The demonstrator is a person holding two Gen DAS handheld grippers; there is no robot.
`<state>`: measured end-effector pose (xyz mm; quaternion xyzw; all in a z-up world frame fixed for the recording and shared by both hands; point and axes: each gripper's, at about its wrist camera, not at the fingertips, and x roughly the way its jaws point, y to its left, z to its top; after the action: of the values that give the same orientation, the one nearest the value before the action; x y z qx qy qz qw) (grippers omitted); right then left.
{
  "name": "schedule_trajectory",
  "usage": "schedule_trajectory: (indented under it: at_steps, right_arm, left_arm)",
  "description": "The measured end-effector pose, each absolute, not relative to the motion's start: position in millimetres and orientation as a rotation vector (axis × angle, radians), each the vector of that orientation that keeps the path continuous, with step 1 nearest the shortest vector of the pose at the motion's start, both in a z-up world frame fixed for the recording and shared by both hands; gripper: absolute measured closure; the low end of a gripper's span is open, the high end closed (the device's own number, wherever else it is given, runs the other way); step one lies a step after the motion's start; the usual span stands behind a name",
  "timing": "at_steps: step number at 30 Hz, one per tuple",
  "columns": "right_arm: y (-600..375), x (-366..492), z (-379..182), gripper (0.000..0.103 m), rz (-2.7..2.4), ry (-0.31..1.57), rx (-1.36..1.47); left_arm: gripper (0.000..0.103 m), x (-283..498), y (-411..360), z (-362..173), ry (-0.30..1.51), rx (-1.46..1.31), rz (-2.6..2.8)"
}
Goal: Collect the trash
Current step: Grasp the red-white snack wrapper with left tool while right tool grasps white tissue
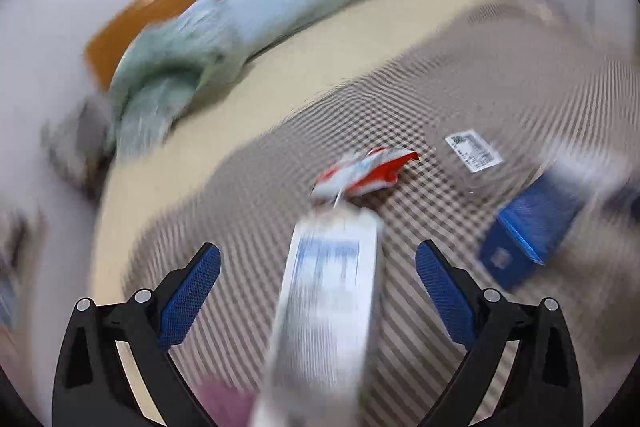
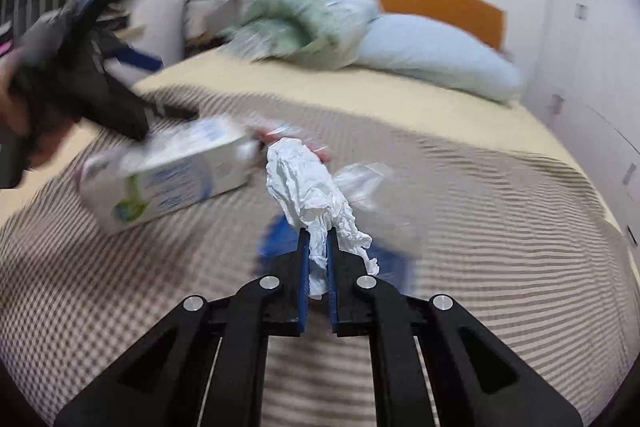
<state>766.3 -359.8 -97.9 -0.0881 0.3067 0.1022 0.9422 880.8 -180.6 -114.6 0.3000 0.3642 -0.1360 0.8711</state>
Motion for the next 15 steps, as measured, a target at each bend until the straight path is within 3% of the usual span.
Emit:
schedule_trajectory:
  at_steps: [6, 11, 12, 15]
  right_arm:
    - [-421.1, 776.6, -88.6, 0.095, 0.106, 0.597, -0.174]
    - [-436.3, 779.2, -101.2, 0.095, 0.105, 0.615, -0.152]
    - [-434.2, 782.3, -104.3, 0.095, 0.105, 0.619, -0.152]
    - [-440.8, 783.9, -111.8, 0.095, 0.11, 0.643, -0.143]
  left_arm:
    - [0.008, 931.0, -257.6, -177.9, 0.747, 1.205, -0.278]
    - [0.009, 975.2, -284.9, -223.6, 0.907, 1.268, -0.218]
    - [0.017, 980.5, -286.1, -225.7, 0.922, 1.247, -0.21]
    - [0.064, 995.9, -280.6, -224.3, 1.006, 1.111, -0.152]
